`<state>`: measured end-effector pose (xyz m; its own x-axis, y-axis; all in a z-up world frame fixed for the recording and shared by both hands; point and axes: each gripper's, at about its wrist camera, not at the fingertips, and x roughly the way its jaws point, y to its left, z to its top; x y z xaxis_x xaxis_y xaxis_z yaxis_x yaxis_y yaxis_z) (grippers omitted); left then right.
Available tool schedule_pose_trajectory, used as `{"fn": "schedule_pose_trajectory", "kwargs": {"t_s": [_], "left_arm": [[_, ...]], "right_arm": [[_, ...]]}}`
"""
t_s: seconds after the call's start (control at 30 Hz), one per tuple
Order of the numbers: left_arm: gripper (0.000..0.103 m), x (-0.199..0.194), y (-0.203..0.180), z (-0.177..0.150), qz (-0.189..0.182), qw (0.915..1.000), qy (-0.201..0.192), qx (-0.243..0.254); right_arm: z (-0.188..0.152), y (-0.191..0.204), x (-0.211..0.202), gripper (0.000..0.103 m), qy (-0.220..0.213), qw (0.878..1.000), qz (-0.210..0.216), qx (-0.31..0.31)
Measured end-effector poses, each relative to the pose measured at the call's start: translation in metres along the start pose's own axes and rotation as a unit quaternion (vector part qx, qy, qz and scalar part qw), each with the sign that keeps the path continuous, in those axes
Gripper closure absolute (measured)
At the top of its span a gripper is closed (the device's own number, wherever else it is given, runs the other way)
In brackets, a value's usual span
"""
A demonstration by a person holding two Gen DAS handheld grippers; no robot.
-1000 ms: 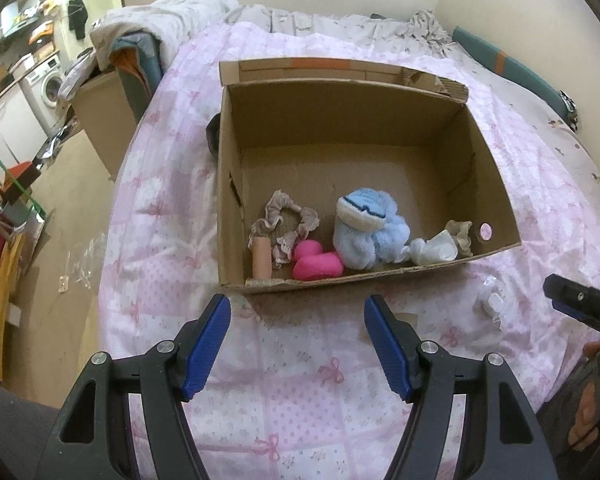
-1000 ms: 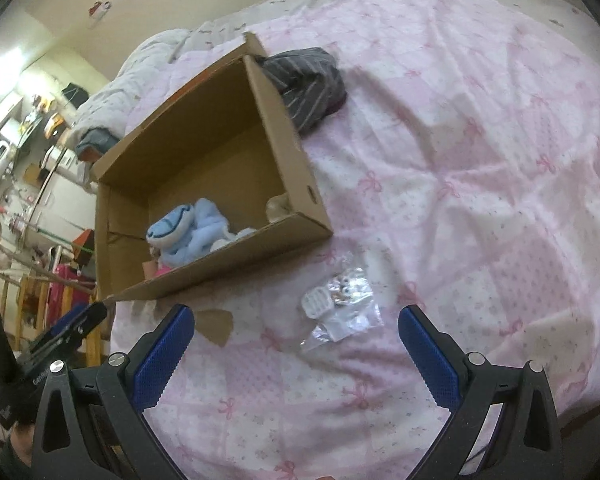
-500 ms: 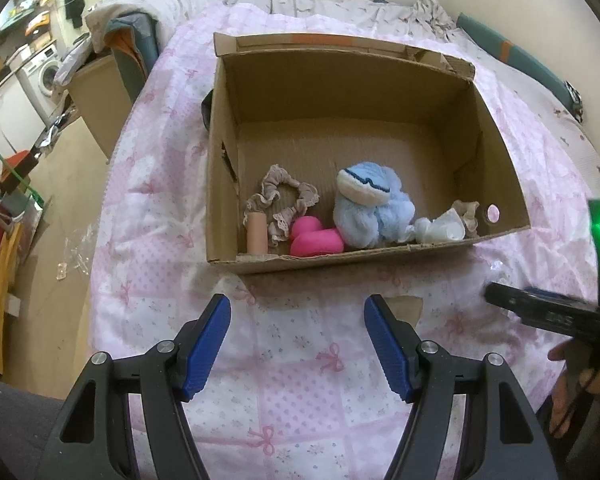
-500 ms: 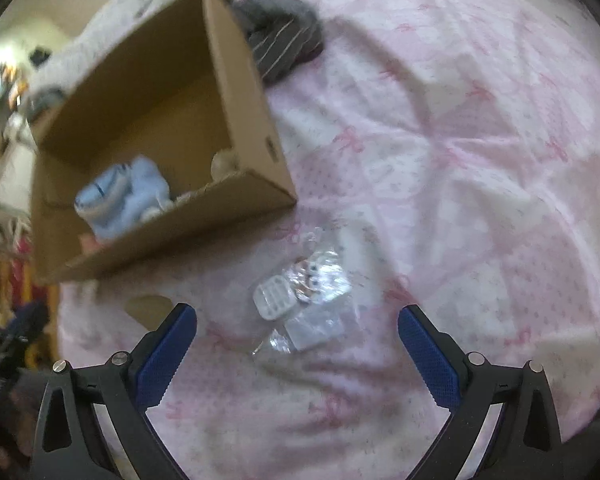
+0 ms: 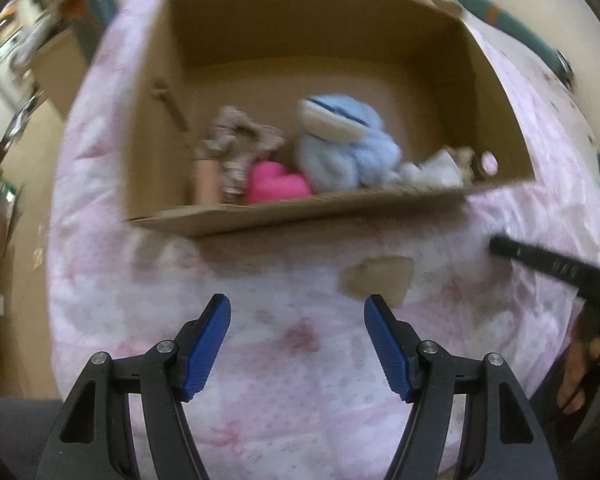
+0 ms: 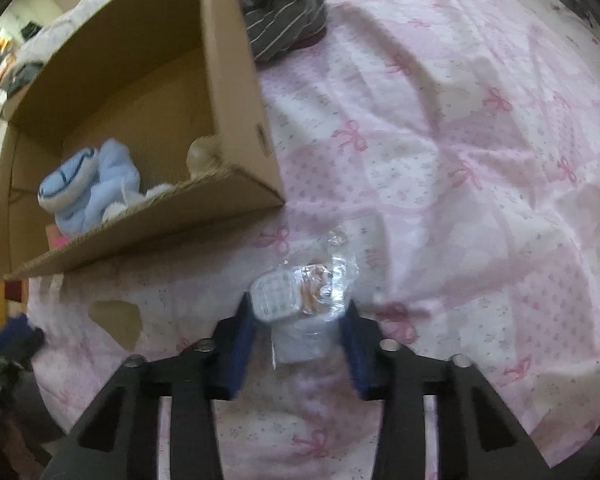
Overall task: Organize soft objects
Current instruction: 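Grasp the beige sponge with the left gripper while the right gripper lifts the plastic bag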
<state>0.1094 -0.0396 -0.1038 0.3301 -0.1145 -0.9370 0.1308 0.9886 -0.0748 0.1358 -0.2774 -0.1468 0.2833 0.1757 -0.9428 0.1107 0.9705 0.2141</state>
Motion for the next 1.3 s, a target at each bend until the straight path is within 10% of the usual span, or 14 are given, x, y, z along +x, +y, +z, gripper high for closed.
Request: {"fn": "schedule_pose_trajectory", "kwargs": {"t_s": [0.4,0.83,1.3], "left_arm": [[0.040,0.047,-0.038,0.019,-0.051,0.9971,0.028,0.049],[0.094,0.058,-0.055,0.016,-0.062,0.9958,0.038,0.055],[0.095,0.029,-0.020,0.000,-0.012,0.9998,0.010,0.014]], "right_arm": [[-0.007,-0.018,-0.030,0.065,-0.027,0.999,0.004,0.018],[-0.012,0.013,-0.033,0.065,-0.037,0.999,-0.027,-0.022],[-0.016,0.018,-0.049,0.065,-0.052,0.998,-0.011,-0.029]]}}
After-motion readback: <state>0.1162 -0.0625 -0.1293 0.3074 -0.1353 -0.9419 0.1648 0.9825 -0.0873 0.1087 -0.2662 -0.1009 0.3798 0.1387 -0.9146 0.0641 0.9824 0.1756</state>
